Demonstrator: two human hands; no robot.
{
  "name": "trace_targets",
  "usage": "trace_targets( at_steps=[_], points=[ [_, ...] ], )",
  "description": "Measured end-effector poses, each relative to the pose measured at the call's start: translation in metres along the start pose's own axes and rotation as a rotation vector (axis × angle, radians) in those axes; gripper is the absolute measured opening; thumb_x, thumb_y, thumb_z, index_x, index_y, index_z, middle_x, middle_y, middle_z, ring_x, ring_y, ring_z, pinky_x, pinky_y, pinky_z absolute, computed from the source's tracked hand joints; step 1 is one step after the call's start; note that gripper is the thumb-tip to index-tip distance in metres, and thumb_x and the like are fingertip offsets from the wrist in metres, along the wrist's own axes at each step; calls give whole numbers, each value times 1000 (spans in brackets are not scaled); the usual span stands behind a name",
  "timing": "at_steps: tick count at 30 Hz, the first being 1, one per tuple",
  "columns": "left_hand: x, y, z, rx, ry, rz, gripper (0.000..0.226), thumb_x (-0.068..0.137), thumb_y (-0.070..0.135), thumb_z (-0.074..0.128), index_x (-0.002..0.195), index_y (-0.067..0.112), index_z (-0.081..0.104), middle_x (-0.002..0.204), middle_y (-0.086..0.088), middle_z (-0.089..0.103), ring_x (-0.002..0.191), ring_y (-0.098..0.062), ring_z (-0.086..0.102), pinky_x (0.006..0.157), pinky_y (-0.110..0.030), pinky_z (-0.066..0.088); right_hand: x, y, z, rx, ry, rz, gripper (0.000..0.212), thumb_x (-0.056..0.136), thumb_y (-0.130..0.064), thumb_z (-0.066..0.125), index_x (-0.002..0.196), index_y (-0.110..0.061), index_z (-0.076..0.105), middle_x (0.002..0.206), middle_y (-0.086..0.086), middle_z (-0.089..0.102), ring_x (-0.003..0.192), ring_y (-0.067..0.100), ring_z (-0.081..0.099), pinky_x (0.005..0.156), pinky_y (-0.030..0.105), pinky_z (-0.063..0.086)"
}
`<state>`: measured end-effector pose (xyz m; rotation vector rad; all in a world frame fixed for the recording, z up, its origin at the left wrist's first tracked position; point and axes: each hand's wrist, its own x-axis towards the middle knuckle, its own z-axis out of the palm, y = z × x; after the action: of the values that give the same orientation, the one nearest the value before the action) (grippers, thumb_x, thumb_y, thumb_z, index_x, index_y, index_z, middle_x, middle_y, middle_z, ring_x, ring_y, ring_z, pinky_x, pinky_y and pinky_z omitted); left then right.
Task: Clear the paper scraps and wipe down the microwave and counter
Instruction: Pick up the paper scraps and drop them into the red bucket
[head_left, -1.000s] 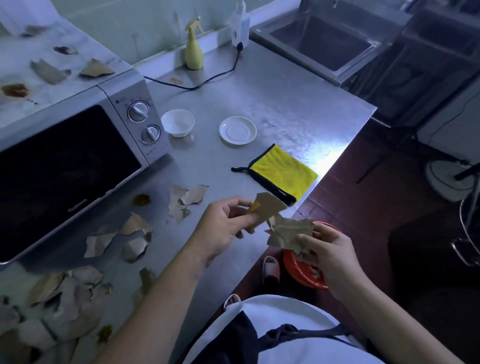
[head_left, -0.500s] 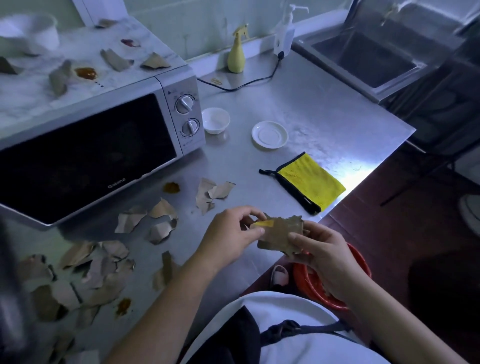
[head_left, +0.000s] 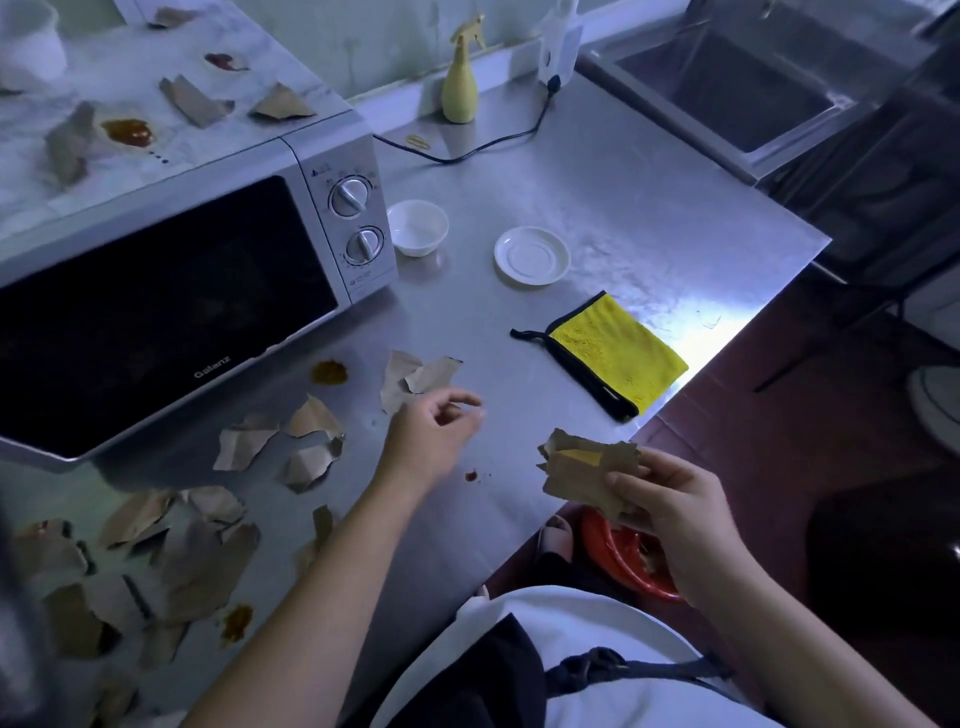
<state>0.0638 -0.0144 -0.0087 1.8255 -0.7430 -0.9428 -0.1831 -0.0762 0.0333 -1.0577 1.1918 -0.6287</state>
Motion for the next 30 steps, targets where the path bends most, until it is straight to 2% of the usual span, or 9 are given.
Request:
trace_targets(
  at_steps=[3, 6, 8, 11, 17, 20, 23, 26, 30],
  points=[
    [49, -24, -15, 269, 146, -51, 14, 85, 32, 71, 97, 27, 66, 89, 11, 67, 85, -13, 64, 69, -23, 50, -2, 4, -13, 29, 75, 17, 30, 82, 13, 68, 87, -13, 81, 87, 12, 77, 72, 23, 75, 56, 28, 57],
    [92, -43, -21, 512, 225, -67, 25, 86, 36, 69, 106, 22, 64, 105, -3, 67, 91, -24, 61, 73, -33, 49, -7, 9, -24, 41, 129, 49, 29, 83, 12, 69, 88, -14, 81, 86, 10, 76, 67, 20, 72, 52, 26, 55],
    [112, -50, -19, 639, 238, -125, 39, 84, 44, 67, 115, 20, 63, 116, -10, 61, 98, -31, 59, 75, -36, 49, -10, 12, -31, 53, 154, 52, 31, 84, 11, 68, 87, -17, 81, 86, 8, 76, 68, 18, 72, 53, 27, 56],
    [129, -57, -9, 767, 221, -205, 52, 79, 50, 71, 119, 20, 61, 125, -12, 53, 111, -36, 54, 91, -44, 50, -13, 15, -40, 81, 186, 49, 29, 83, 9, 70, 90, -16, 81, 90, 9, 77, 74, 21, 73, 57, 30, 58],
    [132, -60, 7, 794, 282, -135, 21, 86, 27, 68, 107, 20, 67, 119, -13, 59, 110, -37, 53, 92, -42, 48, -17, 20, -52, 124, 206, 63, 27, 81, 4, 73, 101, -14, 79, 100, 14, 76, 86, 28, 72, 65, 33, 59],
    [126, -56, 7, 688, 278, -60, 16, 90, 19, 61, 104, 17, 68, 109, -11, 69, 100, -35, 61, 86, -39, 52, -15, 17, -52, 121, 200, 61, 27, 82, 1, 74, 100, -17, 79, 99, 10, 77, 83, 25, 74, 62, 30, 58],
    [107, -37, 7, 339, 194, -27, 16, 89, 16, 68, 104, 11, 71, 98, -5, 71, 87, -22, 61, 77, -28, 47, -11, 11, -48, 112, 184, 56, 25, 83, 1, 73, 98, -17, 80, 95, 9, 77, 76, 20, 74, 57, 26, 56],
    [65, -2, 7, -143, -19, -89, 5, 87, 12, 73, 87, 16, 74, 76, 5, 69, 75, -14, 55, 69, -22, 46, -8, 8, -39, 140, 162, 65, 24, 84, 4, 71, 102, -11, 77, 90, 13, 77, 67, 21, 72, 48, 23, 52],
    [-2, 29, 9, -306, -297, -31, 10, 82, 16, 78, 88, 24, 78, 81, 3, 74, 69, -5, 61, 65, -17, 51, -4, 5, -22, 139, 98, 68, 20, 85, 5, 69, 97, -9, 76, 83, 14, 77, 61, 21, 73, 40, 18, 47]
  ],
)
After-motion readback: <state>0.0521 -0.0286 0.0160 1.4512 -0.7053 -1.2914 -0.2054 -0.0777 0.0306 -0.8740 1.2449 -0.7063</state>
